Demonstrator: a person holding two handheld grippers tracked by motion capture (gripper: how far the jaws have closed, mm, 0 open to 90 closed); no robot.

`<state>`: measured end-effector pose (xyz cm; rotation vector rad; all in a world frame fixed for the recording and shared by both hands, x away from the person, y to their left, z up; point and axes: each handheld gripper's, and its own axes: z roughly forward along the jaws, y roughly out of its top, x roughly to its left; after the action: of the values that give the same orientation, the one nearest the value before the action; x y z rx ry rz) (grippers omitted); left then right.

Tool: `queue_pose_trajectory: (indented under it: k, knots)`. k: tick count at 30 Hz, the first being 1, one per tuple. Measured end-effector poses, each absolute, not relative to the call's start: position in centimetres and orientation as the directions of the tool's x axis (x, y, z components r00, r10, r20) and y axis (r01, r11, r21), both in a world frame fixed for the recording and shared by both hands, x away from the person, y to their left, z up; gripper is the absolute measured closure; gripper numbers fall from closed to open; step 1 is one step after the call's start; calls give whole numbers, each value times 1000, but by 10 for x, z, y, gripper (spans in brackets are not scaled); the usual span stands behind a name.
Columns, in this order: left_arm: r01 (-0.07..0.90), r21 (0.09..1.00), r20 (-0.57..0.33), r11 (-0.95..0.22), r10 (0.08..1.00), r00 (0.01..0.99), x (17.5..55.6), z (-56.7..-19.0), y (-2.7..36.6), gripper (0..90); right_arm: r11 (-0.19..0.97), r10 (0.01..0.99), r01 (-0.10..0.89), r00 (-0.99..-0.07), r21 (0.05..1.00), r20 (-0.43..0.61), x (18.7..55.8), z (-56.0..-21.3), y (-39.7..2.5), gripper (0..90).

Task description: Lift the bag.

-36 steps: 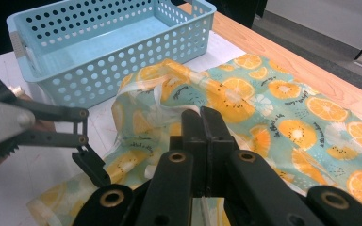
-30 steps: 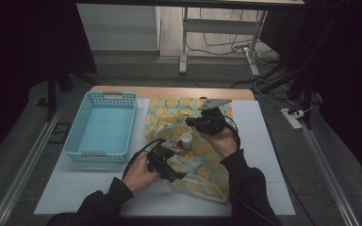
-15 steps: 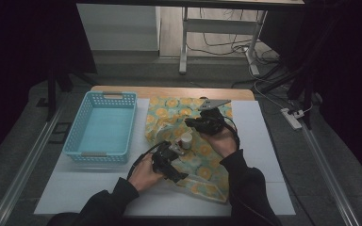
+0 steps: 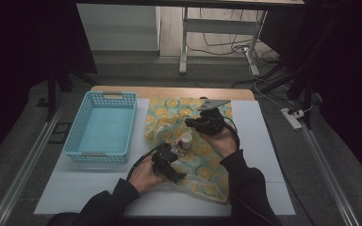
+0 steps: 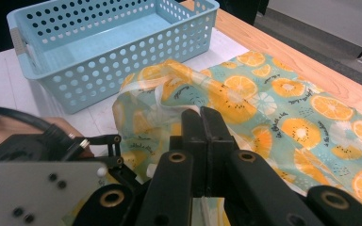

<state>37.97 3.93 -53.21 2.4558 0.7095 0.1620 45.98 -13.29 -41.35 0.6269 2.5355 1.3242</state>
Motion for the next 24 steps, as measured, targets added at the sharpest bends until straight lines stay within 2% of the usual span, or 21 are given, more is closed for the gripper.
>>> queue_pose_trajectory:
  k: [6,9,13,18,21,22,23,24]
  knots:
    - [431,569,-41,-700,499,866,378,-531,42,133,505,463,271,-886,819,8,460,-414,-133,896]
    - [421,583,-40,-695,493,869,377,-530,45,258,505,464,271,-886,819,7,460,-413,-134,896]
    - [422,587,-37,-691,498,866,376,-528,46,371,503,463,271,-886,821,9,459,-413,-133,895]
    - [430,593,-65,-681,492,868,376,-527,47,618,506,463,272,-886,819,8,459,-413,-133,896]
    - [441,592,-78,-675,497,864,377,-526,48,732,506,464,273,-886,818,9,459,-413,-133,896]
    - [437,592,-87,-677,485,870,377,-526,47,830,505,463,273,-886,819,10,459,-413,-133,896]
    - [435,594,-84,-676,486,870,377,-527,47,883,504,464,274,-886,819,11,459,-413,-133,896]
    - [435,595,-82,-676,488,869,376,-527,47,888,504,464,274,-886,819,11,459,-414,-133,895]
